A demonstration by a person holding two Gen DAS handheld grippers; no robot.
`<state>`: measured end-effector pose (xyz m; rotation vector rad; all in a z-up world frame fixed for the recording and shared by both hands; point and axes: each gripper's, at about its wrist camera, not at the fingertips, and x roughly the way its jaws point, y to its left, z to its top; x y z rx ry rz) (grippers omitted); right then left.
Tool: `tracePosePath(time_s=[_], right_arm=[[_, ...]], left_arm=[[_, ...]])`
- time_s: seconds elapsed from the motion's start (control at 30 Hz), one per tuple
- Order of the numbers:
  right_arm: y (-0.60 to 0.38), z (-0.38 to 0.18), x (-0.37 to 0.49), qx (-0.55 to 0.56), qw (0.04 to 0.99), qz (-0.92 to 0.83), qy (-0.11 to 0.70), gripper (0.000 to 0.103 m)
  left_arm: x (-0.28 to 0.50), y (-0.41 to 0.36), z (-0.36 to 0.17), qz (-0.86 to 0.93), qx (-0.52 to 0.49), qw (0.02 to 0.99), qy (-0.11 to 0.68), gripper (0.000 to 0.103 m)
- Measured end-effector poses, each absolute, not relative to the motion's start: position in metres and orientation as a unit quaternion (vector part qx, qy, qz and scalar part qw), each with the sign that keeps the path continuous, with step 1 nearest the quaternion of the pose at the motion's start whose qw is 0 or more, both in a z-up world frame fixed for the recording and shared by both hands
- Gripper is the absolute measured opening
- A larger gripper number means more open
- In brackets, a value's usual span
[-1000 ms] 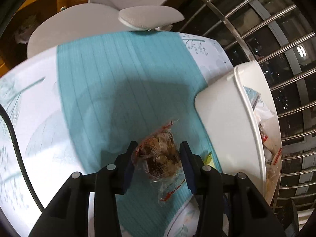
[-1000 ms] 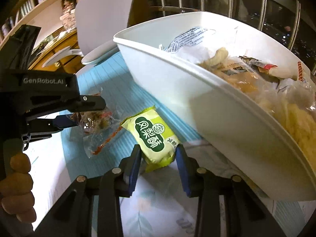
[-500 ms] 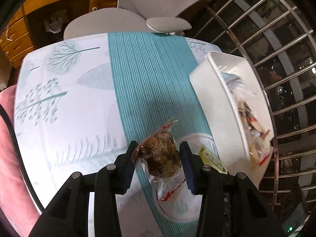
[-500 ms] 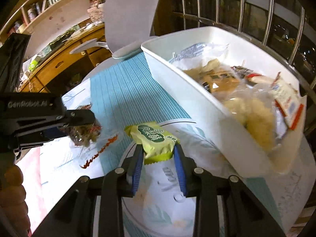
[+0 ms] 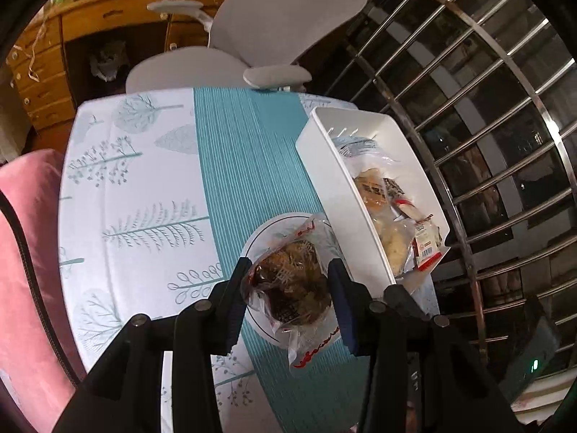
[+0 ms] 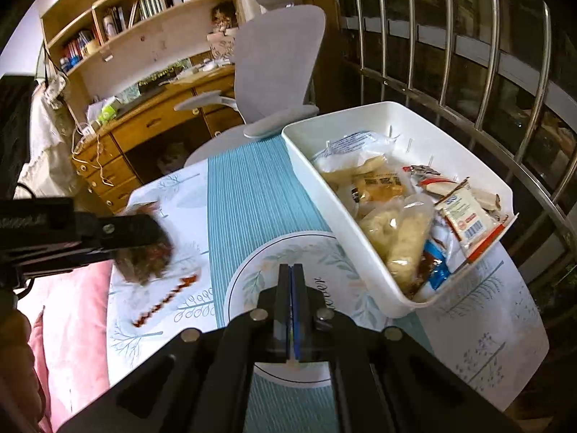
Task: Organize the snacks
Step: 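Lift both snacks and carry them over the white tray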
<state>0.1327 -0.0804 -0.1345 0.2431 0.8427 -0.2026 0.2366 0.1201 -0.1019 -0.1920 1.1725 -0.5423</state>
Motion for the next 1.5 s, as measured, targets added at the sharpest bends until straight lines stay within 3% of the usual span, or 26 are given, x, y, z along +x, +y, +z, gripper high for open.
tracePosePath(time_s=[0.27, 0.67, 0.8, 0.97, 1.5], right_arm=[[-0.129, -0.154, 0.124, 0.196, 0.867, -0.021, 0.458, 0.0], [-0.126, -0.192, 0.147, 0.187, 0.794, 0.055, 0.576, 0.002], [-0.12, -0.21, 0.16, 0.195, 0.761, 0.047, 0.617, 0.017], [-0.113, -0.226, 0.174, 0.21, 0.736, 0.018, 0.643, 0.048], [-0.097, -0.263, 0.22, 0.265, 0.67, -0.119, 0.683, 0.048]], left_arm=[[0.207, 0.136, -0.104, -0.183, -0.116, 0.815, 0.537, 0.042], [0.172, 0.144, -0.155, -0.117, -0.144, 0.809, 0.557, 0.042], [0.167, 0.146, -0.162, -0.117, -0.138, 0.809, 0.559, 0.042], [0.164, 0.146, -0.165, -0.13, -0.118, 0.811, 0.558, 0.042], [0.172, 0.164, -0.181, -0.189, -0.082, 0.791, 0.577, 0.042]])
